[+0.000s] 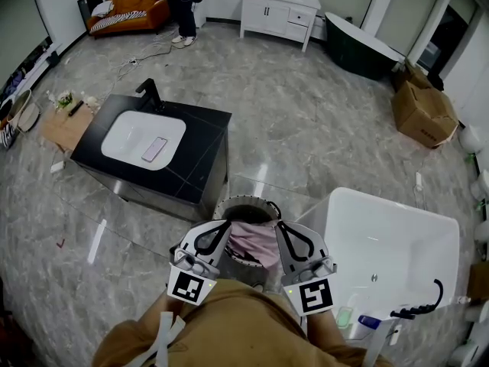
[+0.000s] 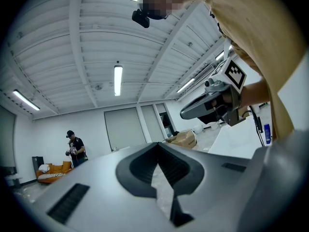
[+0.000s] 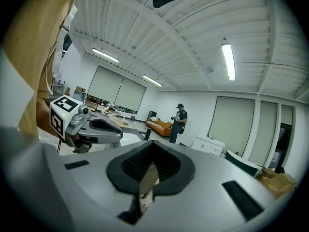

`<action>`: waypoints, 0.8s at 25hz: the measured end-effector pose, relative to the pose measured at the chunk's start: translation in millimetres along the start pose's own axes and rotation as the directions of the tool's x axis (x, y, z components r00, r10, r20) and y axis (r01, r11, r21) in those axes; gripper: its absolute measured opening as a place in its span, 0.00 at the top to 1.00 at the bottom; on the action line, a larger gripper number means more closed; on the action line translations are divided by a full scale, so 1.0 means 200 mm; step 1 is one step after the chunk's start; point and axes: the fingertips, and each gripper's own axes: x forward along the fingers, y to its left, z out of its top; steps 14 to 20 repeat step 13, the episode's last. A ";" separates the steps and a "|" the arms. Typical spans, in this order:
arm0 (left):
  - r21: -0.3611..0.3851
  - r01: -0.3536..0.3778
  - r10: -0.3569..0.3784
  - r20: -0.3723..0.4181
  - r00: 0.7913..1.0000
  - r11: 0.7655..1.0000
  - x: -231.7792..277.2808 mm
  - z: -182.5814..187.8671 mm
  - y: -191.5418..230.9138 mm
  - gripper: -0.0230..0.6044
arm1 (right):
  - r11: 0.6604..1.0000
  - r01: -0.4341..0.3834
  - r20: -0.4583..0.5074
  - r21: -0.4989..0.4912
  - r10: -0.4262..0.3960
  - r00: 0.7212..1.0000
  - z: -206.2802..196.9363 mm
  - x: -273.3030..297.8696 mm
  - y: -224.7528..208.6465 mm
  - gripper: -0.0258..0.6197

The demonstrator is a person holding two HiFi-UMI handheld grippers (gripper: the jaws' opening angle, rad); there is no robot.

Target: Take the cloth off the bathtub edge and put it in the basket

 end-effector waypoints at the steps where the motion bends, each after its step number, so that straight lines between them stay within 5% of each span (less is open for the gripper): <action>1: 0.001 -0.002 0.002 0.001 1.000 1.000 0.00 0.00 0.00 0.95 | 1.000 0.001 0.004 -0.001 -0.001 1.000 0.00 0.00 0.00 0.95; 20: 0.000 -0.017 0.017 -0.005 1.000 1.000 -0.02 0.00 0.01 0.95 | 1.000 -0.010 0.031 0.000 0.010 0.999 0.05 0.02 0.01 0.95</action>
